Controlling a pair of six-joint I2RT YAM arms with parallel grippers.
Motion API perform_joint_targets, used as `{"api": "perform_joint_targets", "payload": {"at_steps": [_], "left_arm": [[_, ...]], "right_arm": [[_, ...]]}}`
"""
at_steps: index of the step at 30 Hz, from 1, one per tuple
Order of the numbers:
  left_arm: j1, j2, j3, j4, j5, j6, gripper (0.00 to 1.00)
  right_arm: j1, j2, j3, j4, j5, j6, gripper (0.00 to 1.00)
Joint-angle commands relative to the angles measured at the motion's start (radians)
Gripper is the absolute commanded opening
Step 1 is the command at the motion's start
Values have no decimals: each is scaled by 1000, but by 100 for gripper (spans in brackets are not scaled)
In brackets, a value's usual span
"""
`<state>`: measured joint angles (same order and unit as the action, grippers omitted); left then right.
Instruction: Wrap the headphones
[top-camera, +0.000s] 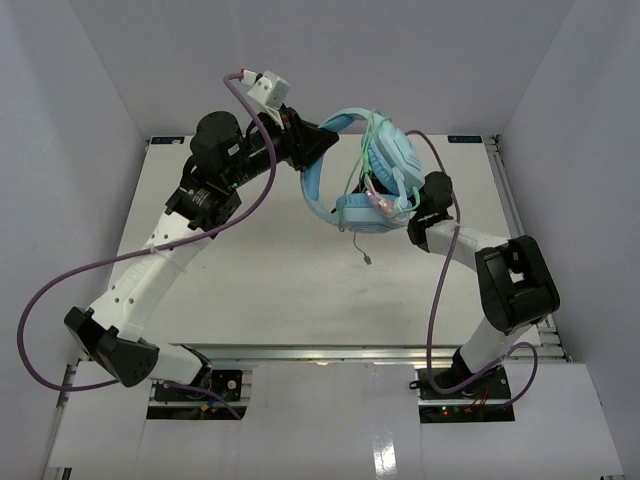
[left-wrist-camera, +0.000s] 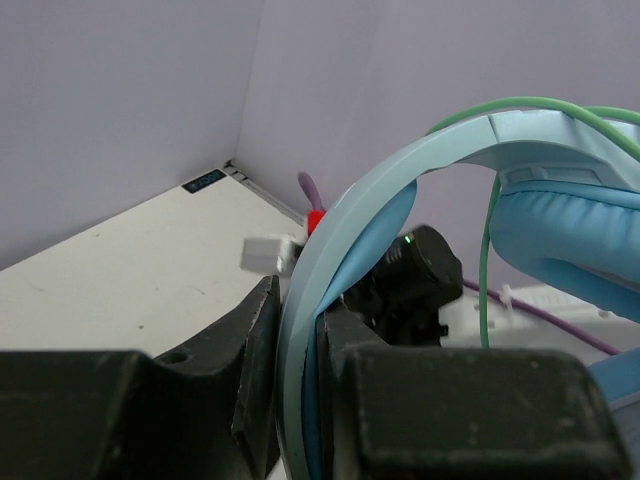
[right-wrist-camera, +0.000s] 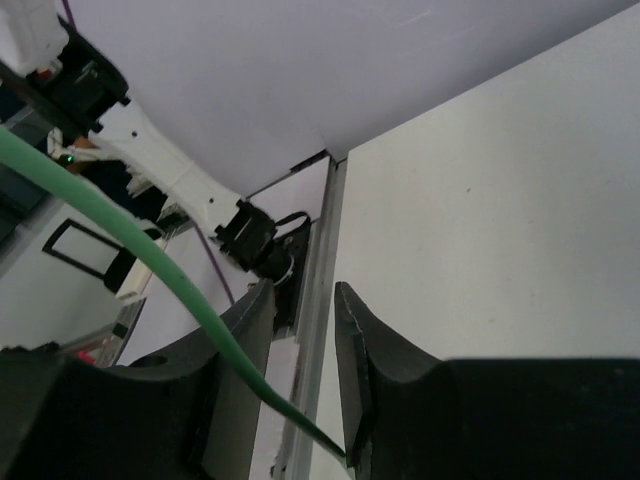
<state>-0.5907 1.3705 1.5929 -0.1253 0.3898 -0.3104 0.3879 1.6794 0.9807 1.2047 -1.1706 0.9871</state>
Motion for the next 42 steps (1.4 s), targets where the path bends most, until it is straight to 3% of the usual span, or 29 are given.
{"api": "perform_joint_targets", "payload": {"at_steps": [1,9,18,21,23,26,29,32,34,37,42], "left_arm": [[0,10,80,84,-203,-68,0],[0,21,103,118,-558,-79,0],[2,66,143,203,-775,27,0],[7,89,156,199,-809,50,0],[9,101,161,194,-826,65,0],[11,130,168,188,-868,136,0],[12,162,144,175,-906,227,0],[12,187,74,173,-918,300,0],[12,207,31,154,-912,344,0],[14,227,-46,127,-895,377,0],[7,272,-126,-8,-765,345,0]], "right_arm": [[65,-57,-110,243,-9,14,38],[150,-225,-251,64,5,-193,40],[186,-408,-287,-391,60,-547,37],[187,-424,-265,-514,85,-626,33],[186,-431,-252,-571,94,-673,25],[188,-445,-171,-827,148,-861,15],[202,-462,-53,-1075,275,-1055,10],[240,-459,105,-1432,482,-1308,9],[285,-445,197,-1581,703,-1485,8],[356,-430,295,-1690,973,-1651,8],[441,-428,359,-1723,1332,-1833,8]]}}
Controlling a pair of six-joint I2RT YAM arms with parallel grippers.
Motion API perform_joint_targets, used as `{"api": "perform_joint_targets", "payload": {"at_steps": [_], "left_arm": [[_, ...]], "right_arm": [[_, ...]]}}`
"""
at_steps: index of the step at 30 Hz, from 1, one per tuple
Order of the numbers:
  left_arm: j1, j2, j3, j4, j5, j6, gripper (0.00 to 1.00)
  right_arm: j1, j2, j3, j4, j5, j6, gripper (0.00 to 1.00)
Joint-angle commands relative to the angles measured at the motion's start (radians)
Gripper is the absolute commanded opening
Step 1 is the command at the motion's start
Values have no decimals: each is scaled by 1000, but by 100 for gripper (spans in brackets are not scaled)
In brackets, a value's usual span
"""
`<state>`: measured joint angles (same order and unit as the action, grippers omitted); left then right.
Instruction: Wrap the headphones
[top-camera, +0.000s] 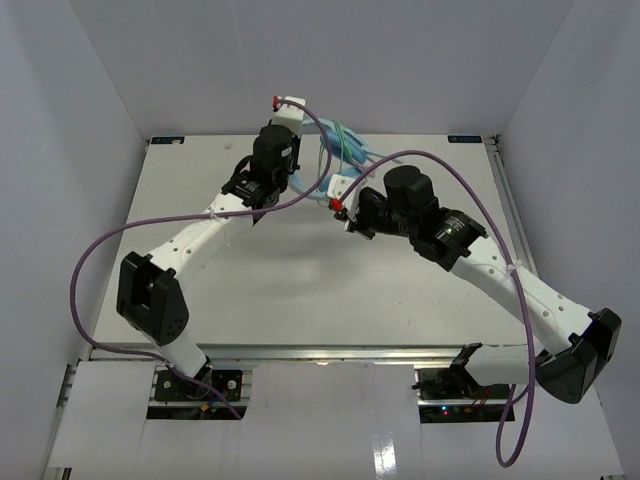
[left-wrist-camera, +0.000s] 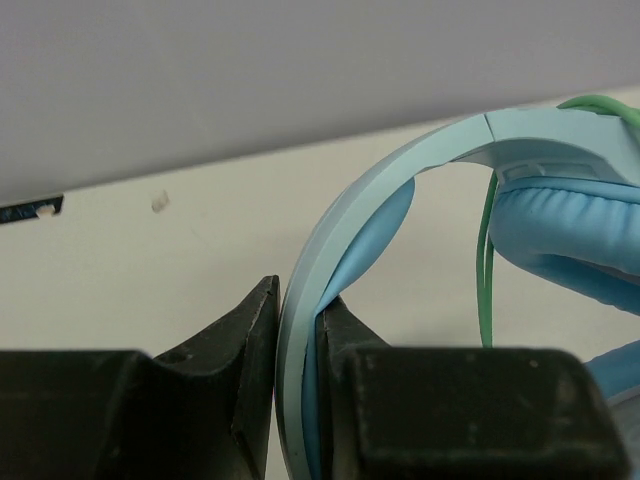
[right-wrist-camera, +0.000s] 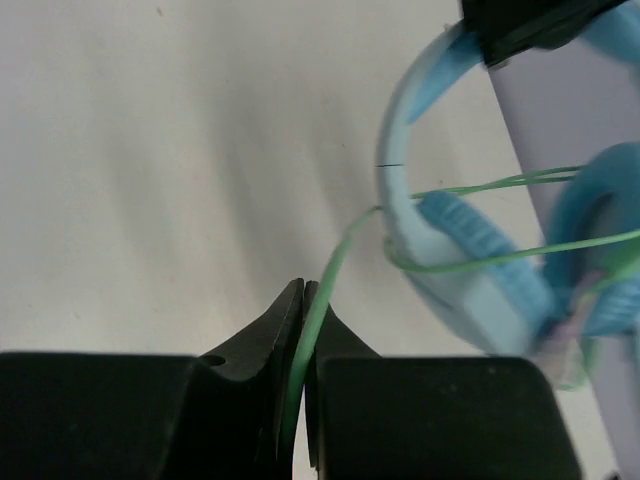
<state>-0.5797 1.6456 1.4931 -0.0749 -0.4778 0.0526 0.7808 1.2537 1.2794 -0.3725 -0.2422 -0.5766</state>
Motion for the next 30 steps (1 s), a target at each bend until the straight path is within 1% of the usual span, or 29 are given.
{"api": "perform_joint_targets", "payload": {"at_steps": [1,3,5,6,8,9,11,13,16,18,20,23,26,30], "left_arm": [[-10,-7,-40,-66,133,-21,0],[-16,-16,-78,-76,201,-25,0],[-20,-39,-121,-88,292,-23,0],[-20,-48,-128,-100,330,-22,0],[-20,-63,-131,-160,494,-18,0],[-20,-69,-133,-193,577,-19,0],[-21,-89,-146,-239,673,-19,0],[-22,-138,-198,-247,766,-25,0],[-22,-205,-250,-251,850,-34,0],[-20,-225,-253,-254,926,-34,0],[-20,-230,-245,-267,1004,-35,0],[-20,-236,-230,-291,1053,-27,0],[-20,-259,-234,-293,1098,-30,0],[-20,-267,-219,-316,1093,-30,0]], "right_arm": [[56,1,67,-140,475,-289,8],[61,-2,51,-98,564,-354,8],[63,-10,8,-26,648,-441,8],[63,-13,-15,31,666,-491,8],[61,-23,-92,104,703,-538,8],[61,-26,-121,138,707,-554,8],[61,-35,-154,161,700,-559,9],[63,-46,-193,179,686,-564,9],[56,-55,-228,211,669,-579,10],[45,-54,-231,214,641,-577,12],[33,-50,-222,212,623,-573,15],[7,-48,-212,179,566,-549,21],[-17,-57,-214,148,481,-505,30],[-36,-65,-220,137,442,-482,41]]}}
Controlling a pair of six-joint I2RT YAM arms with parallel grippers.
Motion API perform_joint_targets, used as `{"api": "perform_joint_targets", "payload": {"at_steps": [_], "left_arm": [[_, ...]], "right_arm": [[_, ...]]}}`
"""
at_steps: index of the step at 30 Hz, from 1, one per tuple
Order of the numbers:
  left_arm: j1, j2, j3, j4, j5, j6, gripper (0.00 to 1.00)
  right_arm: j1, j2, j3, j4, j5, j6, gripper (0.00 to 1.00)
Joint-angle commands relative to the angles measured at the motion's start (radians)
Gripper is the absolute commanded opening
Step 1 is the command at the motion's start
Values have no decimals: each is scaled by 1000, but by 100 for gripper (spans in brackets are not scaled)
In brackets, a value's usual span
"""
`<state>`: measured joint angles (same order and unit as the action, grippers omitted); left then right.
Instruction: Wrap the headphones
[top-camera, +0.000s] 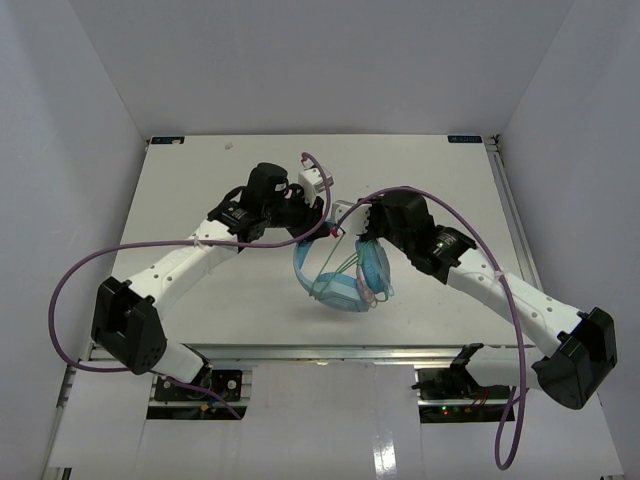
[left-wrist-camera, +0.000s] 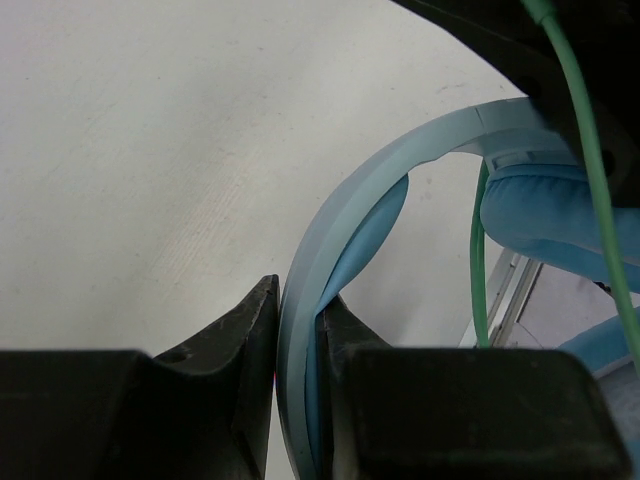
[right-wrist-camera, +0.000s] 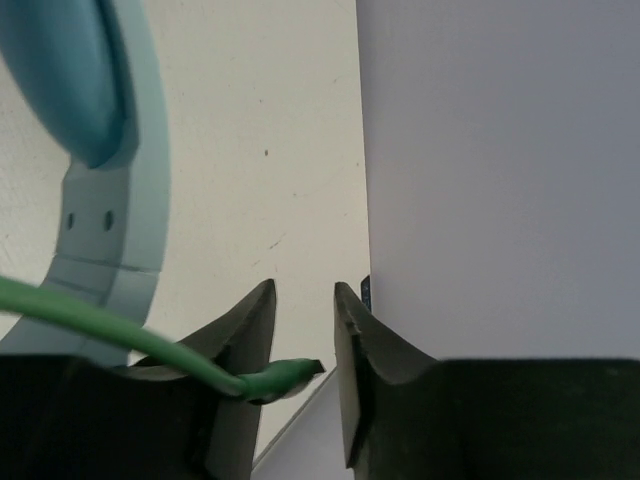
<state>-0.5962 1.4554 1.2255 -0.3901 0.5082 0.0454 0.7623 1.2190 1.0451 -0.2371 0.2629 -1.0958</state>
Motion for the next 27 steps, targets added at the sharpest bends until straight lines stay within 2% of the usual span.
{"api": "perform_joint_targets", "payload": {"at_steps": [1,7,17,27], "left_arm": [[-4,-73,52,-11,93,-21,0],[-3,-21,91,-55,-16,-22,0],[28,67,154,-114,-143,-25,0],[52,87,182,-113,-45,-36,0]], "right_arm": [[-23,-30,20,-3,-70,44,43],[-74,-44,70,-56,-154,105,49],[-165,-142,-7,-63,-253,124,56],[-209,-146,-40,-71,-317,136,62]]}}
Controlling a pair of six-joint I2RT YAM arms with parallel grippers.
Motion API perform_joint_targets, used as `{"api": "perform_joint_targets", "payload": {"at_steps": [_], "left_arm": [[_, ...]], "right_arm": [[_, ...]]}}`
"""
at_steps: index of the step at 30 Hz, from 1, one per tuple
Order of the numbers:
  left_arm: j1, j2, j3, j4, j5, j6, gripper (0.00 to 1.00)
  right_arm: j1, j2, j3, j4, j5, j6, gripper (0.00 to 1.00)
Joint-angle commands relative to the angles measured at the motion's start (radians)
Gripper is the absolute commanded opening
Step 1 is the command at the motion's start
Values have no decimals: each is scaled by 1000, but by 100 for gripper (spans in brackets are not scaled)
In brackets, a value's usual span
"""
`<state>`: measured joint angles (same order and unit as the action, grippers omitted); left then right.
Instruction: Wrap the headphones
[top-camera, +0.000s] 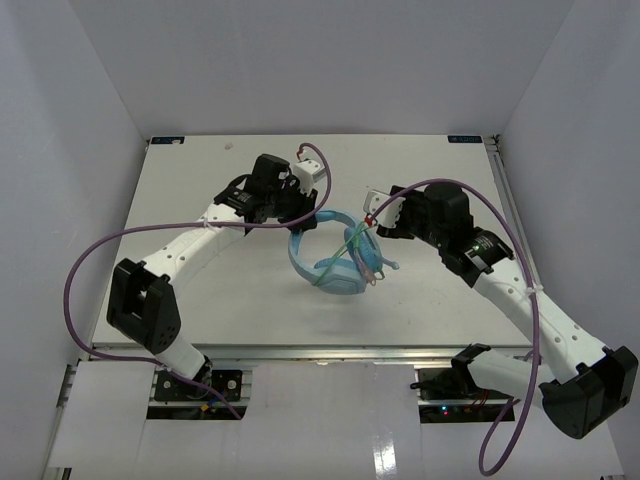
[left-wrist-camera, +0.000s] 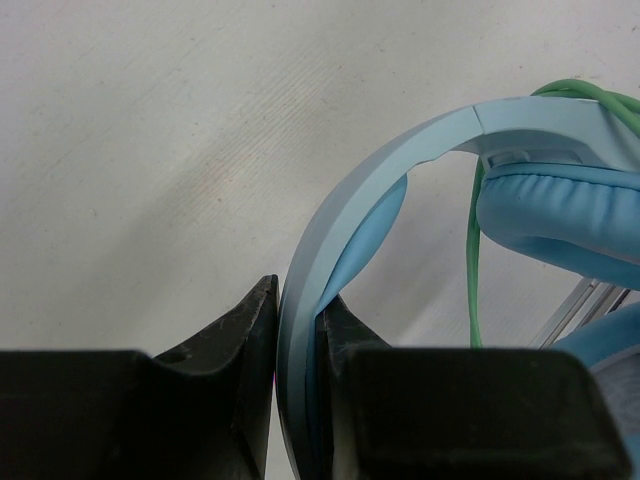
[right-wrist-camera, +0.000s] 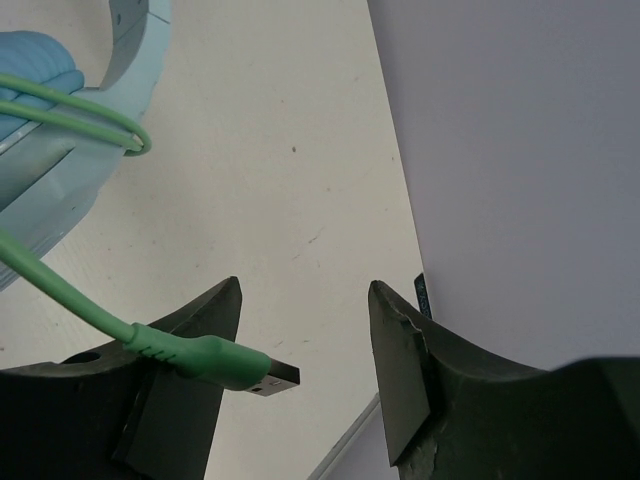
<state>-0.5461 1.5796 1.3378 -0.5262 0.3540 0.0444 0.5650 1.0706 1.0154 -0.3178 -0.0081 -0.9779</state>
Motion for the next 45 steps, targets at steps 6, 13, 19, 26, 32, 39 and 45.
{"api": "perform_joint_targets", "payload": {"at_steps": [6,13,19,26,32,39,45], "left_arm": [[3,-45,76,22,224,-62,0],[3,-40,73,25,313,-62,0],[6,-24,88,26,363,-71,0],[21,7,108,32,385,-83,0],[55,43,127,54,394,-102,0],[84,108,165,56,394,-109,0],[121,158,191,80,364,-120,0]], "right_arm": [[-27,46,4,8,-96,53,65],[-49,135,47,-31,-160,94,69],[-86,162,61,-56,-227,118,80],[-162,139,49,-97,-341,76,87],[-235,113,27,-96,-396,85,90],[-284,73,12,-94,-466,108,90],[-316,32,-9,-99,-514,135,90]]}}
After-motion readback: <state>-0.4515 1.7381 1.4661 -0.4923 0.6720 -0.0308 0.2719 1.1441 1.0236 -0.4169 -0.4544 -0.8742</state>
